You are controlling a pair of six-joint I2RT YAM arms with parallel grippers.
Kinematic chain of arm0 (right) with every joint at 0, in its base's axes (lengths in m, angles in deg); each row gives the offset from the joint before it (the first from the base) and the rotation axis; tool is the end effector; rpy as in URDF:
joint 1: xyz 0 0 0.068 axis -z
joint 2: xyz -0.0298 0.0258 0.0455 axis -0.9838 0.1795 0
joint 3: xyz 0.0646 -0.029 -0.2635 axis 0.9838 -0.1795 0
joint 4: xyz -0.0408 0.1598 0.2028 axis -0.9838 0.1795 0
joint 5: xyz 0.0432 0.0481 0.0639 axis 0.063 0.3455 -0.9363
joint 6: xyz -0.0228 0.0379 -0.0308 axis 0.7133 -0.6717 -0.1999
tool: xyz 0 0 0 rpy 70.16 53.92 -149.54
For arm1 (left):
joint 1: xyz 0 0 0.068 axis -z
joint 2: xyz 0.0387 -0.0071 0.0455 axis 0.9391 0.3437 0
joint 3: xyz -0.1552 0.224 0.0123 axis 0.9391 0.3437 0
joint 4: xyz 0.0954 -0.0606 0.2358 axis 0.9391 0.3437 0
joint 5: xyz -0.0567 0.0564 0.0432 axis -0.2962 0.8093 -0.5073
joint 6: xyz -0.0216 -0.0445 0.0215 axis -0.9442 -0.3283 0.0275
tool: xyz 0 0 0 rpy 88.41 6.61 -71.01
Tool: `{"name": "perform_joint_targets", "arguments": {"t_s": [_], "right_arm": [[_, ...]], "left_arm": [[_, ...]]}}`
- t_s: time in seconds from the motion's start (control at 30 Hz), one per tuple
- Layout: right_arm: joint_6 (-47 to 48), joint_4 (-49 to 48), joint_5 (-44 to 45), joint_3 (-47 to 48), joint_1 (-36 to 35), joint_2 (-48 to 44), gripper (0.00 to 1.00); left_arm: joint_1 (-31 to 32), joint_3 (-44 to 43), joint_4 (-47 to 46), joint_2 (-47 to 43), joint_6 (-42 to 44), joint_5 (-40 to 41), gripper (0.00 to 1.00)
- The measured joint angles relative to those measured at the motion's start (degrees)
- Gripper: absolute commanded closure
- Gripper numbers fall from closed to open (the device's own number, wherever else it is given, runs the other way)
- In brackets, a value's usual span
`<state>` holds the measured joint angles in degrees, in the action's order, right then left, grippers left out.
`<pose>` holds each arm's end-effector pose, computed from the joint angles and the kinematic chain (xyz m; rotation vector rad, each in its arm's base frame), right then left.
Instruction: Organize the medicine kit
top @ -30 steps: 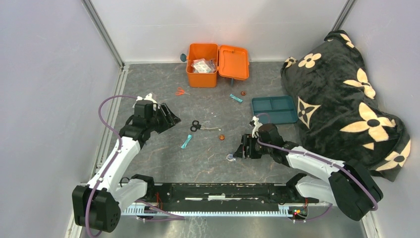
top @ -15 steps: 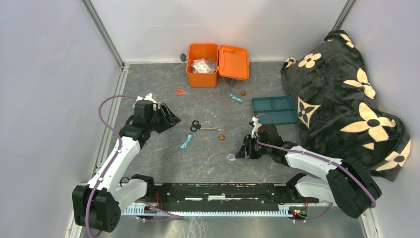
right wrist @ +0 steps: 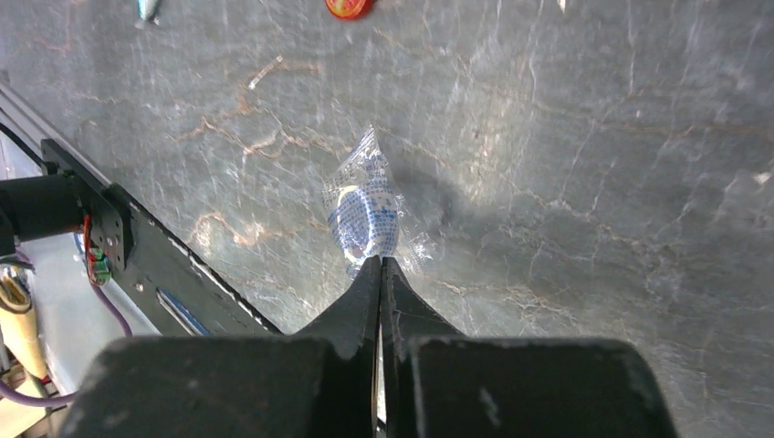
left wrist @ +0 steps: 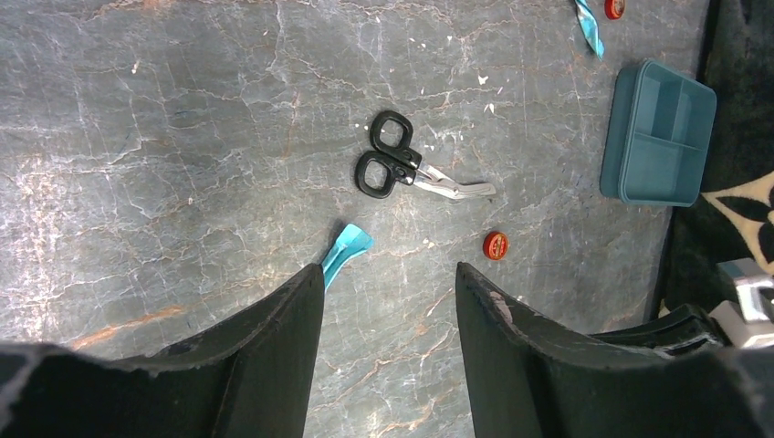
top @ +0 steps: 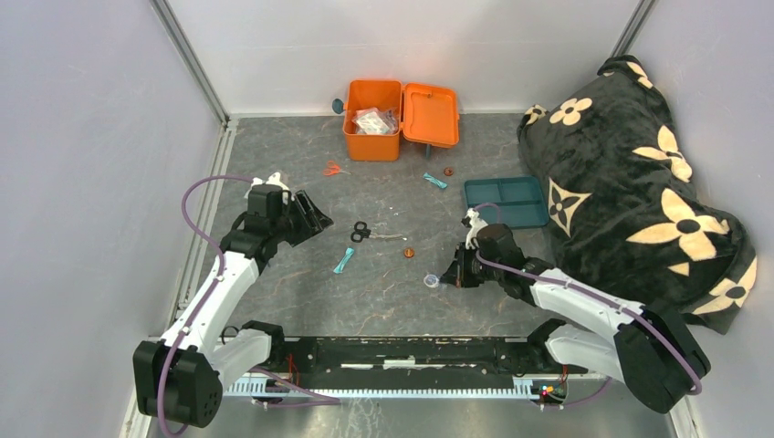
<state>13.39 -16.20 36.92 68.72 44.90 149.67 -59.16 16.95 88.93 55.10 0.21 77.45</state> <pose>0.1601 0.1249 0.1583 -0.0968 2.5170 0.9583 0.2090 -0.0464 0.2534 -0.4320 2.3074 -0.6379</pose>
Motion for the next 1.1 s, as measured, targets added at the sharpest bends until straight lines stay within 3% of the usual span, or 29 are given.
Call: {"name": "perform_joint_targets", "arguments": {"t_s": [0.2, 0.37, 0.73, 1.1], "right_arm": [[2.3, 2.5, 3.5, 5.7, 0.0, -1.0, 1.00], [5.7, 4.5, 6.8, 17.4, 0.0, 4.3, 1.00], [10.8, 2.2, 8.0, 55.3, 2.1, 32.6, 1.00], [17.7, 0.3, 13.8, 83.6, 4.3, 54.9, 0.98]], "left_arm": [[0.0, 0.2, 0.0, 0.0, 0.0, 0.0, 0.39], [0.0, 0.2, 0.2, -0.1, 0.0, 0.1, 0.39], [0.0, 0.2, 3.0, -4.6, 1.0, 3.3, 0.37], [0.0, 0.2, 5.9, -7.2, 3.1, 6.4, 0.37]]}}
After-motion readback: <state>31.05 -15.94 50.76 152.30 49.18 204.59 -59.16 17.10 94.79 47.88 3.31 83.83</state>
